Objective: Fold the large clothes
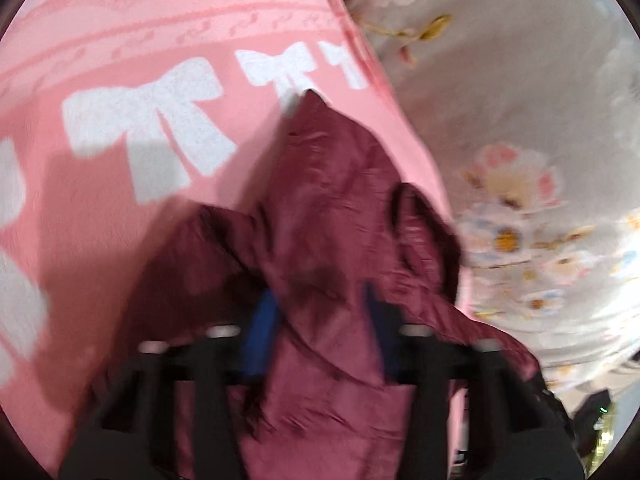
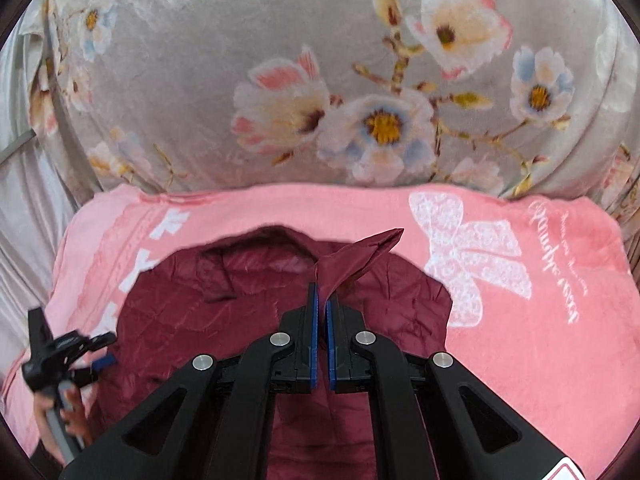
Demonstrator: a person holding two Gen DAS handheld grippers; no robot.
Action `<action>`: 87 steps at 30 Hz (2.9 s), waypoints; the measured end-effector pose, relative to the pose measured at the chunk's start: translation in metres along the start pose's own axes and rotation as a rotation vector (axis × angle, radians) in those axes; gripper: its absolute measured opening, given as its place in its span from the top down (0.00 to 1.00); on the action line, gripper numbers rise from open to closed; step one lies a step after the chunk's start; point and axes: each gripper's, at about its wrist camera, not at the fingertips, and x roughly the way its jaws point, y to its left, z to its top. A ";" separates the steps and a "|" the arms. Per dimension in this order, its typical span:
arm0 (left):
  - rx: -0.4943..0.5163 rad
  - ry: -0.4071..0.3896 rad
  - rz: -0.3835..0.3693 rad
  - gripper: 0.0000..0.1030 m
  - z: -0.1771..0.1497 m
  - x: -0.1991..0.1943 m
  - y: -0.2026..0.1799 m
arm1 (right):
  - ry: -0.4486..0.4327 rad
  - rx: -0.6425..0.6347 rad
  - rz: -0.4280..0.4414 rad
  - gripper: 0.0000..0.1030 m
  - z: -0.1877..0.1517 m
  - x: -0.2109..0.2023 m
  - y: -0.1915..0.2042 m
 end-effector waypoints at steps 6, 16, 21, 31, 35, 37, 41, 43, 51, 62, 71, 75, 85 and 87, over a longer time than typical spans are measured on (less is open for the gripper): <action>0.136 -0.125 0.148 1.00 0.000 -0.022 -0.003 | 0.090 0.043 -0.007 0.97 -0.047 0.039 -0.027; 0.248 -0.130 0.280 1.00 -0.022 -0.010 0.015 | 0.202 0.167 0.032 0.97 -0.139 0.088 -0.049; 0.311 -0.162 0.319 1.00 -0.031 -0.003 0.012 | 0.177 0.180 0.034 0.98 -0.148 0.089 -0.050; 0.510 -0.247 0.445 0.95 -0.046 -0.052 -0.033 | 0.116 0.198 -0.046 0.82 -0.140 0.032 -0.055; 0.577 -0.252 0.349 0.90 -0.040 -0.052 -0.097 | 0.047 0.167 -0.013 0.82 -0.100 0.019 -0.033; 0.610 -0.227 0.330 0.77 -0.043 -0.032 -0.122 | 0.027 0.132 0.010 0.82 -0.082 0.027 -0.014; 0.661 -0.126 0.359 0.77 -0.060 0.032 -0.137 | 0.113 0.114 0.055 0.83 -0.084 0.072 0.009; 0.651 -0.075 0.394 0.77 -0.070 0.061 -0.126 | 0.153 0.121 0.051 0.83 -0.096 0.088 0.012; 0.674 -0.127 0.405 0.77 -0.093 0.085 -0.096 | 0.177 0.155 0.079 0.91 -0.134 0.110 0.002; 0.681 -0.090 0.364 0.73 -0.090 0.078 -0.102 | 0.218 0.153 0.107 0.81 -0.125 0.103 0.003; 0.433 -0.009 0.090 0.37 0.001 0.081 -0.150 | 0.106 0.335 0.230 0.40 -0.027 0.123 -0.032; 0.362 0.101 0.087 0.37 0.019 0.130 -0.144 | 0.172 0.380 0.163 0.40 -0.015 0.169 -0.041; 0.390 0.151 0.080 0.88 0.009 0.163 -0.145 | 0.237 0.317 0.425 0.95 0.007 0.190 0.009; 0.397 0.128 0.061 0.89 0.009 0.155 -0.145 | 0.139 0.388 0.465 0.96 0.014 0.173 -0.004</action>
